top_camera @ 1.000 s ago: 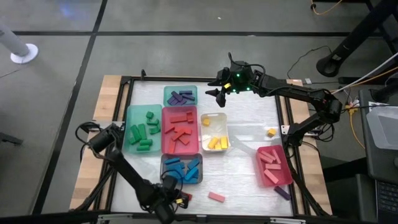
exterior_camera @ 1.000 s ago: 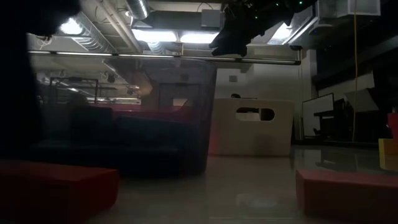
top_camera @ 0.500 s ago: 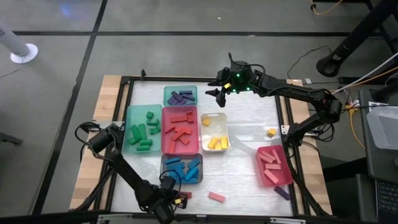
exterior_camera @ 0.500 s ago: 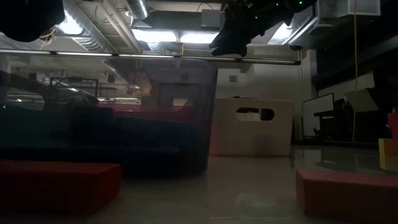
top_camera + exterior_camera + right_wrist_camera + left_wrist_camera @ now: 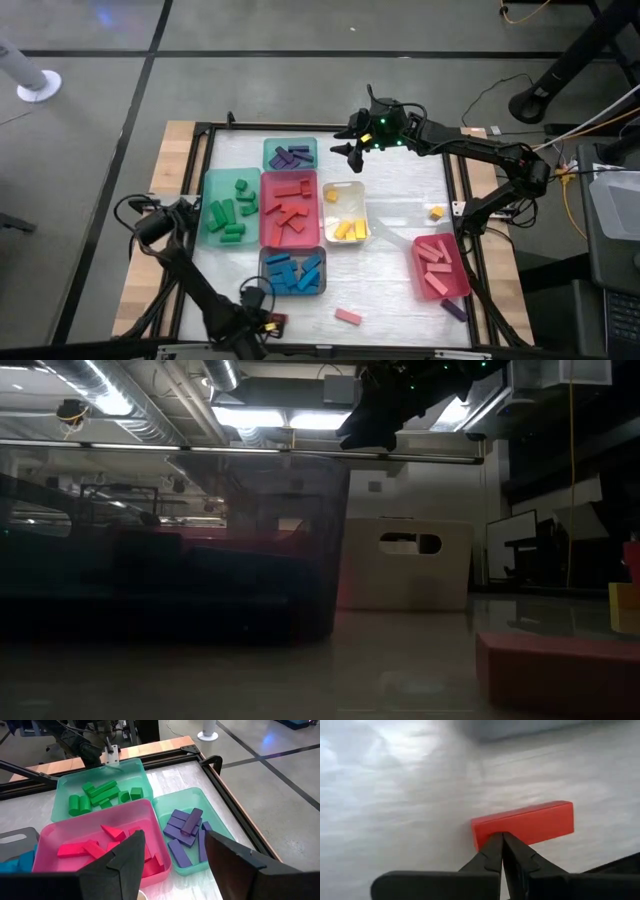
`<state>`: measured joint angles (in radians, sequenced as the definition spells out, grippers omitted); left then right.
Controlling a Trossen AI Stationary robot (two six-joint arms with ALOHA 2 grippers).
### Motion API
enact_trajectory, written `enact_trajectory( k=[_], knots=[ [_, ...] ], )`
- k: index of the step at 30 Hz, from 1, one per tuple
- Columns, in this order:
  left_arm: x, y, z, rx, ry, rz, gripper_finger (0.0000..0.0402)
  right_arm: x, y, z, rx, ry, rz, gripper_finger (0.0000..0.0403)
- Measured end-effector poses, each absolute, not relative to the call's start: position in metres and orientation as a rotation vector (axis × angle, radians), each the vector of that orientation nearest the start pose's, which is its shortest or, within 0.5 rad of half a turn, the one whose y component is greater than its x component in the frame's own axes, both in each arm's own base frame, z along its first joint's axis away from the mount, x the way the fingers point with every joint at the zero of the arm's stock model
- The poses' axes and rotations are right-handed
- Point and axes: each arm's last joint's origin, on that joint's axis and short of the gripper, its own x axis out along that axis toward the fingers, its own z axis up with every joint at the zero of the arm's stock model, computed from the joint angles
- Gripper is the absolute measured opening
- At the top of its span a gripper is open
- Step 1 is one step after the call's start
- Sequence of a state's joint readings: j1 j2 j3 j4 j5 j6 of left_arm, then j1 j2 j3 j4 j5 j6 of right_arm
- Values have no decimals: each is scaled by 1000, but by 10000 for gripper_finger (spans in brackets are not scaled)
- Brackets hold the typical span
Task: Sort blocks
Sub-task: Put the red block into the top pink bin
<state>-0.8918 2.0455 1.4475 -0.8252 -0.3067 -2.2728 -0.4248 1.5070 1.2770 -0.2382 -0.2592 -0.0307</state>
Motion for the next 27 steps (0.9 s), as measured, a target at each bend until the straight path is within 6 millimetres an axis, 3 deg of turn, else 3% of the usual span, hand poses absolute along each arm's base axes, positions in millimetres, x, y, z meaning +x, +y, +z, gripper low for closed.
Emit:
enact_trajectory(
  k=[6,11,18,23,27],
  knots=[
    [227,-288,170,-1000,1116,1041,0,314,-134,326,128,443,-152,205],
    [210,-276,194,-905,1116,1064,0,314,-134,326,128,443,-151,205],
    [203,-270,226,-718,1122,767,0,314,-134,326,129,443,-149,205],
    [207,-274,228,-543,1186,555,13,314,-133,326,166,439,-142,205],
    [212,-272,219,-488,1283,445,63,314,-132,327,198,436,-124,205]
  ],
)
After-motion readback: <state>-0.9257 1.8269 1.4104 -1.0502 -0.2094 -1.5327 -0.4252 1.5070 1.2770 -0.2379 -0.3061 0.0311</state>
